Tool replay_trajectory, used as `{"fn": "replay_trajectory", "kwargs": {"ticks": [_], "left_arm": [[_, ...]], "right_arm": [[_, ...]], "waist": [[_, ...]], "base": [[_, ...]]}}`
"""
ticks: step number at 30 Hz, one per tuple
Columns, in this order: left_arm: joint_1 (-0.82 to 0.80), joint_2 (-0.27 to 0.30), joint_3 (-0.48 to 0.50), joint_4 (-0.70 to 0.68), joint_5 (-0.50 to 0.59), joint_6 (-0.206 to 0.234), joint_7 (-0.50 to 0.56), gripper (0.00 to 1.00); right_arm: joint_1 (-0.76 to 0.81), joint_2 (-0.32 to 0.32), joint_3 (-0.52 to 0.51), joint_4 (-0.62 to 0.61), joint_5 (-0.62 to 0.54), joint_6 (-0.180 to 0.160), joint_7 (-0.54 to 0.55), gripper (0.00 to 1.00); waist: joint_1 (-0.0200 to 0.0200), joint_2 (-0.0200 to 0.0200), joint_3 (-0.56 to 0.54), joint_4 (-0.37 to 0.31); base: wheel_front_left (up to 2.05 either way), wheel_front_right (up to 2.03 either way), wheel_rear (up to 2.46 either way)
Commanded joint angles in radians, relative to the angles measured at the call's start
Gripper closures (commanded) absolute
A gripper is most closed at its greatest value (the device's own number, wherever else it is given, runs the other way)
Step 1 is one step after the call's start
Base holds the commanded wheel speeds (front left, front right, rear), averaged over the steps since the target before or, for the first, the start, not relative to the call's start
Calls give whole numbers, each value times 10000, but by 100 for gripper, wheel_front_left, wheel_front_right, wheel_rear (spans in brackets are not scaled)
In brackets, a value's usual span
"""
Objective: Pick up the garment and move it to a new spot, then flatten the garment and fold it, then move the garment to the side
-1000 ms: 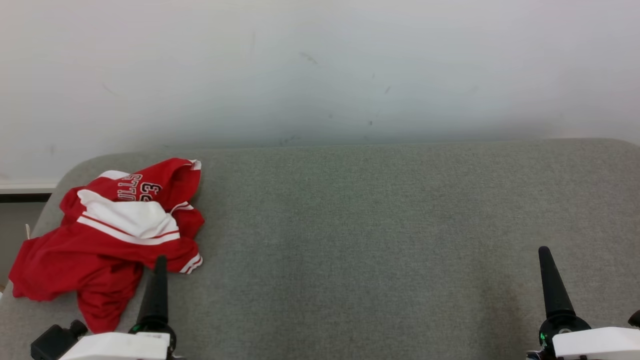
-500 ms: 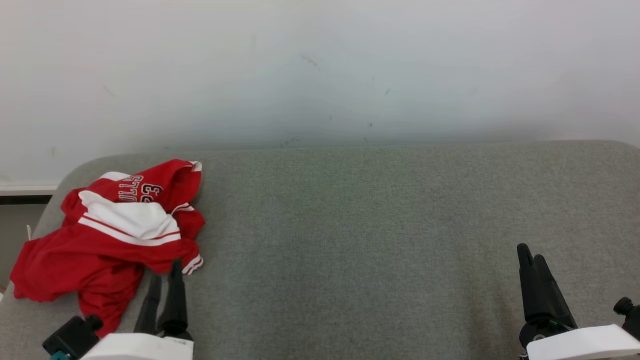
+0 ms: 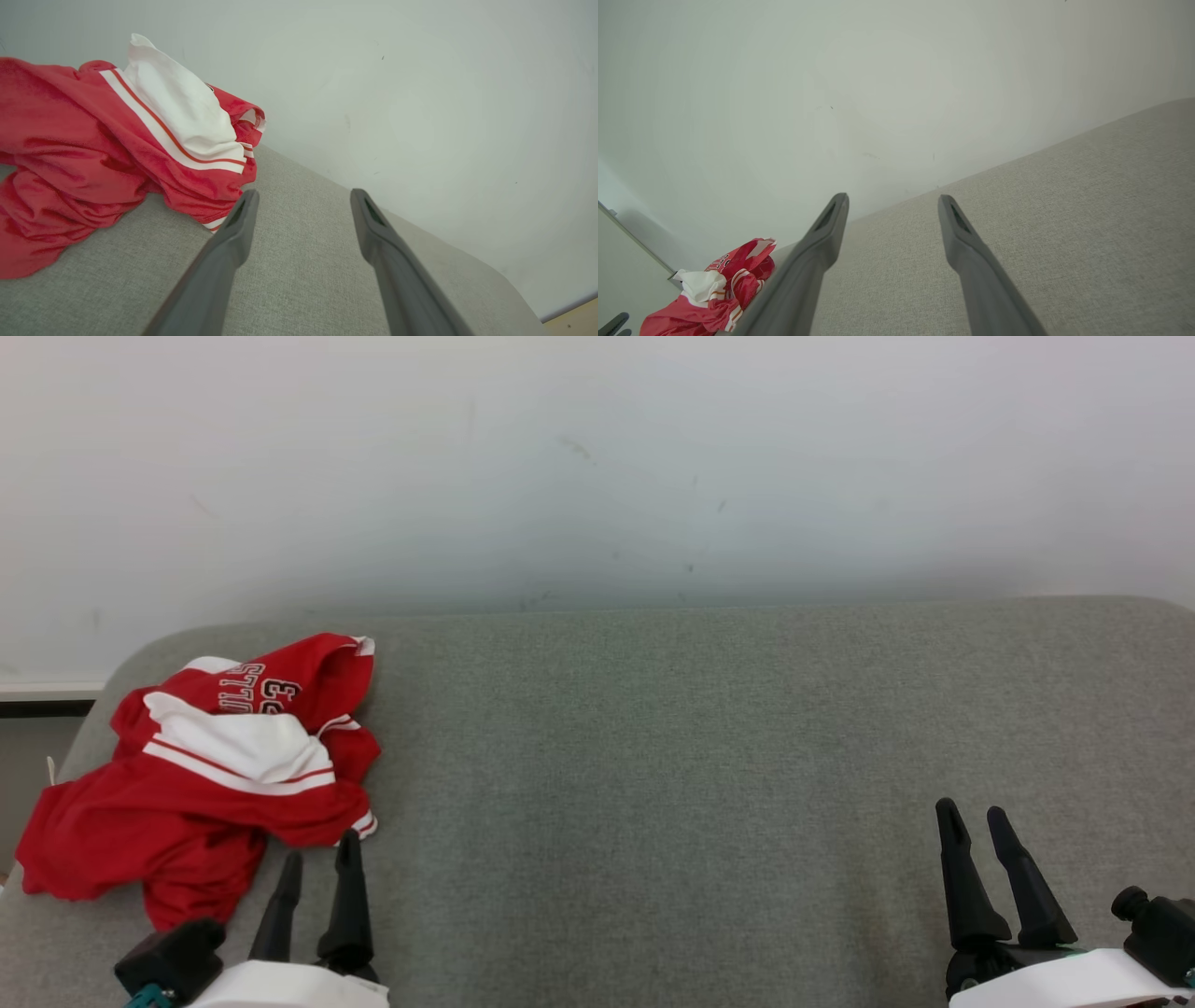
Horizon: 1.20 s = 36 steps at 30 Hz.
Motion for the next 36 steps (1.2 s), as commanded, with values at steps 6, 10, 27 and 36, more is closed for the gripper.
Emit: {"fn": "replay_trajectory", "kwargs": {"ticks": [6,10,27,36], "left_arm": [[22,92,-54,-154,942,38,-225,0],[44,96,-95,-146,1313,42,-327,0],[127,109,-278,-19,2779,43,-702,0],[145,116,-399,-8,3538,137,-886,0]], "right_arm": [[-40,109,-34,112,-933,-10,-231,0],[-59,162,-79,240,-1433,-11,-327,0],[-73,249,85,515,-2896,-13,-708,0],[-80,345,46,504,-3428,-14,-899,0]], "waist": [[-1,-1,-2,-49],[-1,-1,-17,-55],[-1,-1,-82,-22],[-1,-1,-83,-27]], "base": [[0,0,0],[0,0,0],[0,0,0],[0,0,0]]}}
